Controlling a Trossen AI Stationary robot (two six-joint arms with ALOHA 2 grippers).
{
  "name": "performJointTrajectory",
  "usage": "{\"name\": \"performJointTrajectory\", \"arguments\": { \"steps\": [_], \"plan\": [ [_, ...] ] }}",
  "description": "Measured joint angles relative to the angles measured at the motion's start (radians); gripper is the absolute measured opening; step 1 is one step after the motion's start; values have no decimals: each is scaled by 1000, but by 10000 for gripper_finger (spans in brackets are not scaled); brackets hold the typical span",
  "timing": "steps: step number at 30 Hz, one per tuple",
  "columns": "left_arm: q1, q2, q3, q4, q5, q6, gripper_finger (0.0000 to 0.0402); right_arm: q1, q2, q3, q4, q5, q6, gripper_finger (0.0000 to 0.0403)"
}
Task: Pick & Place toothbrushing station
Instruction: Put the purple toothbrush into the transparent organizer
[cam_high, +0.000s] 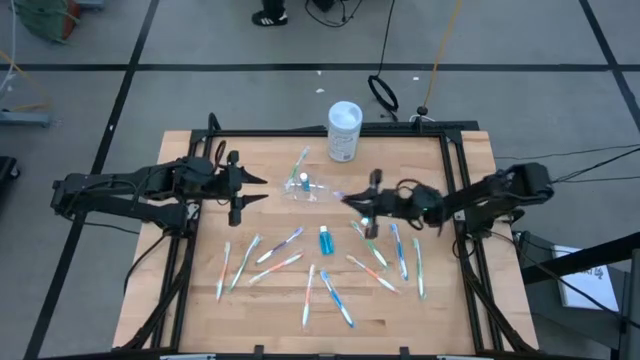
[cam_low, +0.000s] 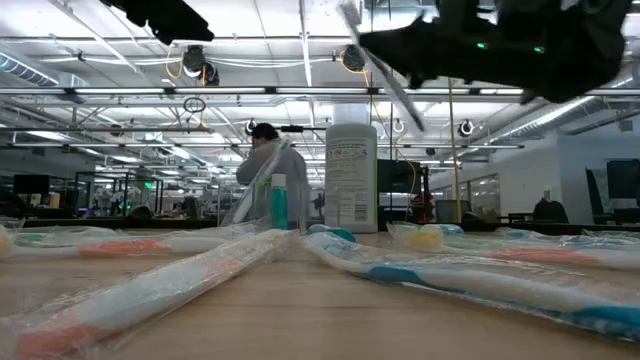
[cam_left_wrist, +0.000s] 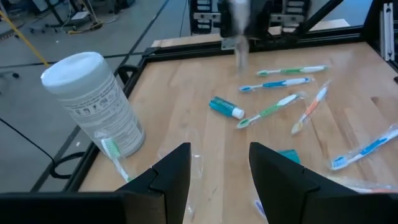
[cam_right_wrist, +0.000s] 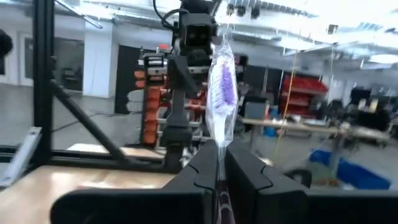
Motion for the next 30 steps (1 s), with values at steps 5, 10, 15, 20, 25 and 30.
{"name": "performJointTrajectory", "arguments": {
  "steps": [5, 10, 15, 20, 25, 30],
  "plan": [
    [0, 0, 0, 0, 0, -7, 170, -21, 145, 179, 3, 175, -54, 11],
    [0, 0, 0, 0, 0, -41, 170, -80, 304, 347, 3, 246, 18, 12],
    [0, 0, 0, 0, 0, -40, 170, -110, 449, 470, 2, 290, 114, 12],
    [0, 0, -1, 0, 0, -41, 170, -114, 558, 526, 2, 465, 120, 13],
    [0, 0, -1, -6, 0, -38, 170, -111, 617, 530, -4, 603, 113, 13],
    [0, 0, -1, -5, 0, -38, 170, -98, 622, 530, -89, 659, 78, 13]
  ]
}}
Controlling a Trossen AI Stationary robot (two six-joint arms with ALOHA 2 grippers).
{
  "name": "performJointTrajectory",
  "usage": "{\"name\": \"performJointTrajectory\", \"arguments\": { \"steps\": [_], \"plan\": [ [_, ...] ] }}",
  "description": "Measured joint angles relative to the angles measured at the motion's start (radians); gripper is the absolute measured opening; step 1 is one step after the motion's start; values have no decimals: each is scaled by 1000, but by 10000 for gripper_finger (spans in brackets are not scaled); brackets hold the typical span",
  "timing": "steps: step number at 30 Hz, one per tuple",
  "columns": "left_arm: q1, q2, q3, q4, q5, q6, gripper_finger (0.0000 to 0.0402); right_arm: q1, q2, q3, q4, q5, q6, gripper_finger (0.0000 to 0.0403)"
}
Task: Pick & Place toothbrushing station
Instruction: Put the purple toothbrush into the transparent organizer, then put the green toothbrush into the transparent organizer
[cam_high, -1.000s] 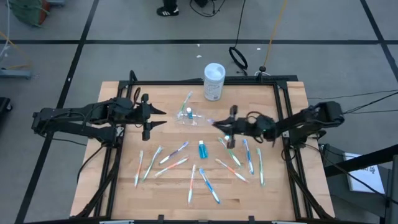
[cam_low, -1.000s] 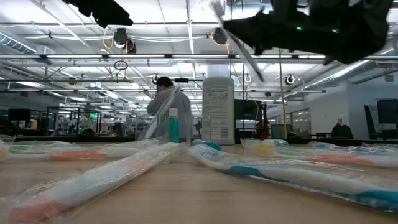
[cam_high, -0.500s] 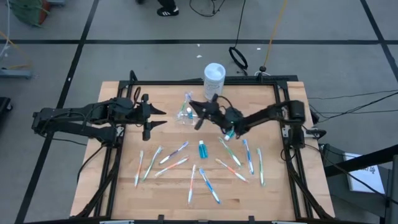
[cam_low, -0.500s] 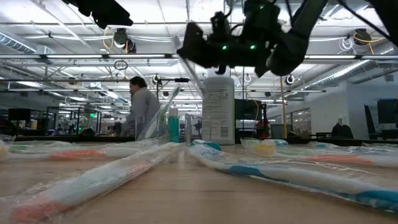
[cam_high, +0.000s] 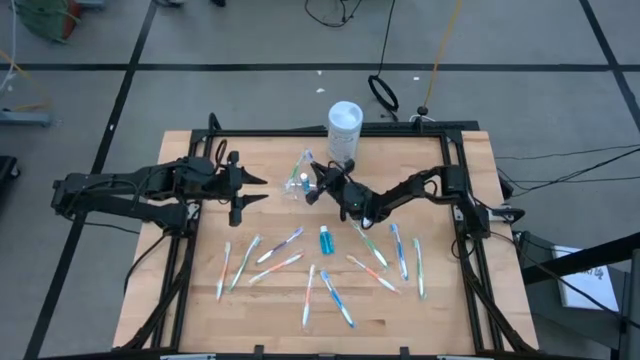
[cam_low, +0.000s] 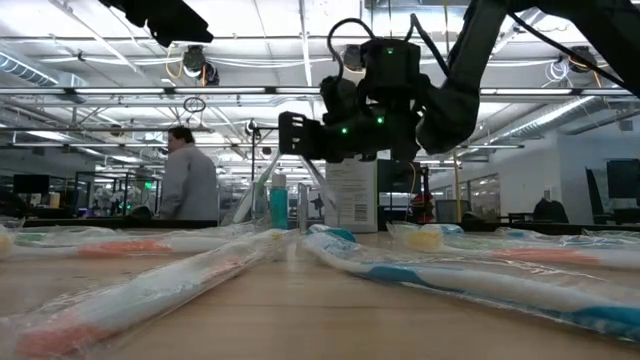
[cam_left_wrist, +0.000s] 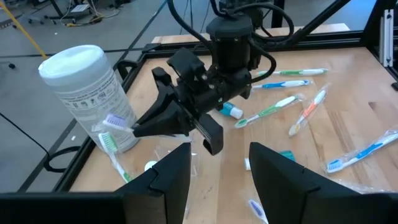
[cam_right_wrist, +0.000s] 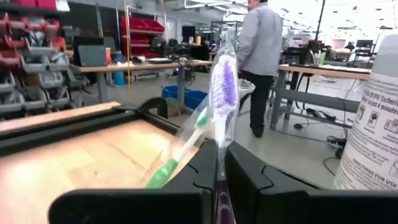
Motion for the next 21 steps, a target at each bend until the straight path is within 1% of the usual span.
{"name": "performJointTrajectory", "arguments": {
  "steps": [6, 12, 14, 19, 21],
  "plan": [
    [0, 0, 0, 0, 0, 0, 170, 15, 1, 0, -7, 2, -1, 22],
    [0, 0, 0, 0, 0, 0, 170, 19, 1, 0, -8, 5, -4, 56],
    [0, 0, 0, 0, 0, 0, 170, 19, 1, 0, -8, 31, -26, 67],
    [0, 0, 0, -1, 0, 0, 170, 35, 0, 0, -7, 134, -101, 93],
    [0, 0, 0, -1, 0, 0, 170, 52, -20, -3, -16, 140, -153, 102]
  ]
}}
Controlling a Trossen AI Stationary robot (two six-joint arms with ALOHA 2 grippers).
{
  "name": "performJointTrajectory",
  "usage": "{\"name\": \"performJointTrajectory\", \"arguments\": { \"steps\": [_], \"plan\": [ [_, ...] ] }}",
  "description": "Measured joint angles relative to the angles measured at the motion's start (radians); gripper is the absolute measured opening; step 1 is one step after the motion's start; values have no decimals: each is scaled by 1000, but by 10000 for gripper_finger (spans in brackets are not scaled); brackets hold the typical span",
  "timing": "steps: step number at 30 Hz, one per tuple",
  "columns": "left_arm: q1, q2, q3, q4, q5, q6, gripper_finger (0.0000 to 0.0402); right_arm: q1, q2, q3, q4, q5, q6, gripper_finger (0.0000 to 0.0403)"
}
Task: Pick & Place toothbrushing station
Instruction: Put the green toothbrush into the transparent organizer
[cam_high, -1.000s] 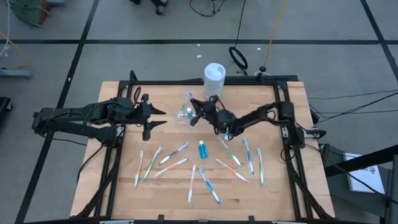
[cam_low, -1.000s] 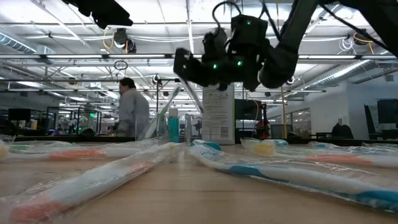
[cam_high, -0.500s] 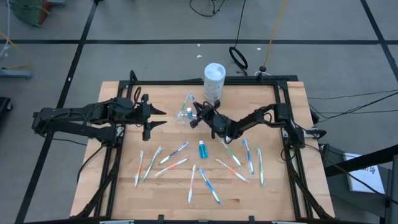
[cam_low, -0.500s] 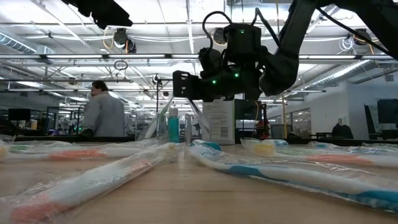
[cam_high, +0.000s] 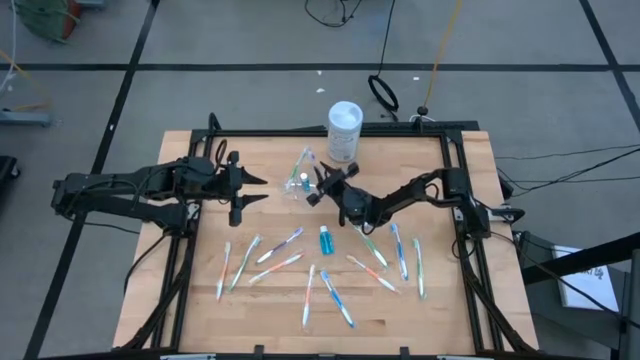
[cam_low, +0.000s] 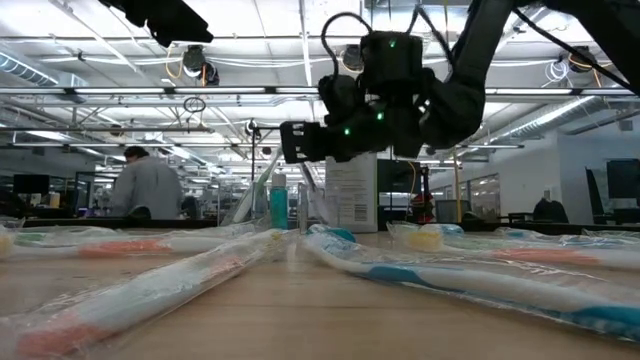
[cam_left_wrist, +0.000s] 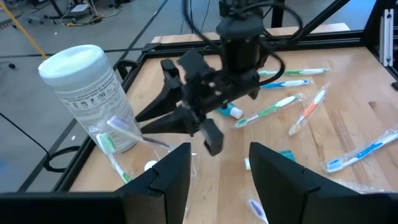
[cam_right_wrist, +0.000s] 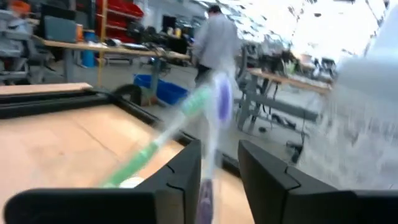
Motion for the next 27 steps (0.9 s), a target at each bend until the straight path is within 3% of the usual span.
{"name": "performJointTrajectory", "arguments": {
  "steps": [7, 9, 12, 14, 16, 20, 23, 27],
  "plan": [
    [0, 0, 0, 0, 0, -2, 170, 81, -119, 0, -28, 44, -267, 128],
    [0, 0, 0, 0, 0, -3, 170, 104, -173, 2, -113, 44, -326, 129],
    [0, 0, 0, -1, 1, -18, 170, 138, -263, 2, -377, 42, -363, 128],
    [0, 0, 0, -2, 1, -34, 170, 160, -334, 2, -604, 41, -292, 124],
    [0, 0, 0, -6, 1, -46, 170, 174, -404, 2, -846, 17, -122, 119],
    [0, 0, 0, -34, 1, -78, 170, 181, -506, 1, -1250, -149, 227, 107],
    [0, 0, 0, -80, 2, -152, 170, 181, -556, 0, -1410, -255, 374, 100],
    [0, 0, 0, -196, 3, -297, 170, 181, -591, 0, -1477, -298, 413, 94]
  ]
}}
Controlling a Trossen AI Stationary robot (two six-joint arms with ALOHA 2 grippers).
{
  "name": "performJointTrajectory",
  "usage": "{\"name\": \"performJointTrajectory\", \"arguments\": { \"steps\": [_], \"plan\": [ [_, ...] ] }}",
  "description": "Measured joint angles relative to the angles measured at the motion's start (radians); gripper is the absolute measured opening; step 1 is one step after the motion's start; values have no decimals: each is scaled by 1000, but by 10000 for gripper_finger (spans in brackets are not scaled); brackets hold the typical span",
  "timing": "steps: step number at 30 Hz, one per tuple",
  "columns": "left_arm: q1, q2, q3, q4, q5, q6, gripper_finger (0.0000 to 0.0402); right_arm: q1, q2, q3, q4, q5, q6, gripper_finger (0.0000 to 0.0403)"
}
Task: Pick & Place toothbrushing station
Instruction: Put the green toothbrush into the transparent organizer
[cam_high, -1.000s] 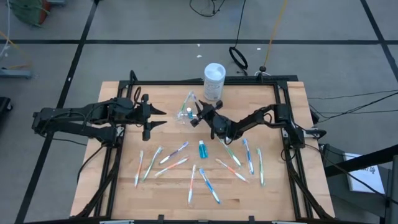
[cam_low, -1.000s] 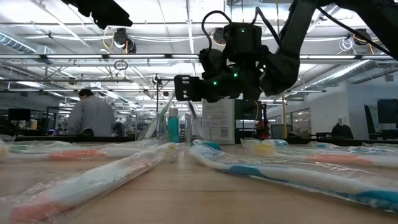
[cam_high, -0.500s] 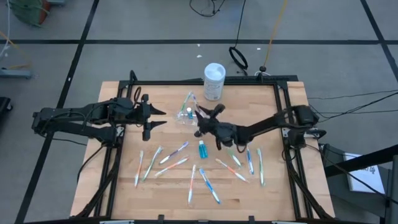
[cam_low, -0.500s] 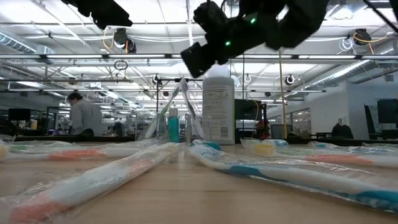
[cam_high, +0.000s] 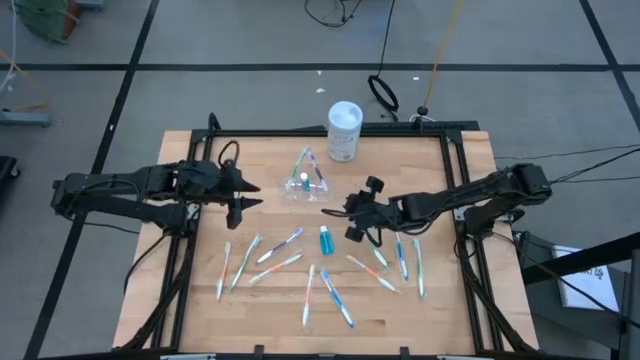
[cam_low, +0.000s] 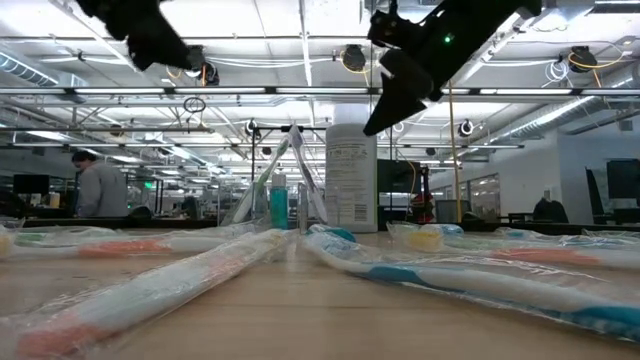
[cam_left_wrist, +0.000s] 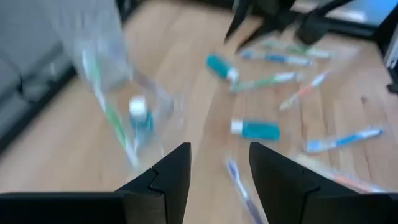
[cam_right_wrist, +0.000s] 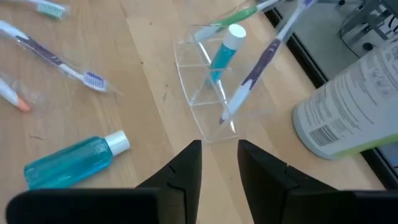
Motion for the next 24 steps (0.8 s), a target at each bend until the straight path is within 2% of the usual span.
{"name": "performJointTrajectory", "arguments": {
  "steps": [6, 12, 17, 24],
  "plan": [
    [-21, 14, -68, -143, 3, -236, 170, 0, -10, 0, -4, 1, 2, 93],
    [-50, 57, -158, -211, 174, -400, 170, 0, -8, 0, -4, 1, 2, 93],
    [-98, 140, -225, -206, 155, -507, 170, 0, -9, 0, -4, 1, 2, 91],
    [-135, 326, -267, -205, 153, -636, 170, 0, -9, 0, -3, 1, 2, 91]
  ]
}}
